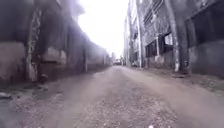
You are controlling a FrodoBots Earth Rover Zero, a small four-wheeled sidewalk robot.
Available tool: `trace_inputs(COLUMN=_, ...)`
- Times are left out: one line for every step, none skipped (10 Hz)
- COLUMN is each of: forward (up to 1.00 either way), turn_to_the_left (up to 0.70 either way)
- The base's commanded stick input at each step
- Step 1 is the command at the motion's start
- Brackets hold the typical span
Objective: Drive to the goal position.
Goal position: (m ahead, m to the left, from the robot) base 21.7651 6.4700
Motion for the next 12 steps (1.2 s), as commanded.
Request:
trace_inputs(forward=0.5, turn_to_the_left=0.0)
trace_inputs(forward=0.5, turn_to_the_left=0.0)
trace_inputs(forward=0.5, turn_to_the_left=0.0)
trace_inputs(forward=0.5, turn_to_the_left=0.0)
trace_inputs(forward=0.5, turn_to_the_left=0.0)
trace_inputs(forward=0.5, turn_to_the_left=0.0)
trace_inputs(forward=0.5, turn_to_the_left=0.0)
trace_inputs(forward=0.5, turn_to_the_left=0.0)
trace_inputs(forward=0.5, turn_to_the_left=0.0)
trace_inputs(forward=0.5, turn_to_the_left=0.0)
trace_inputs(forward=0.5, turn_to_the_left=0.0)
trace_inputs(forward=0.5, turn_to_the_left=0.0)
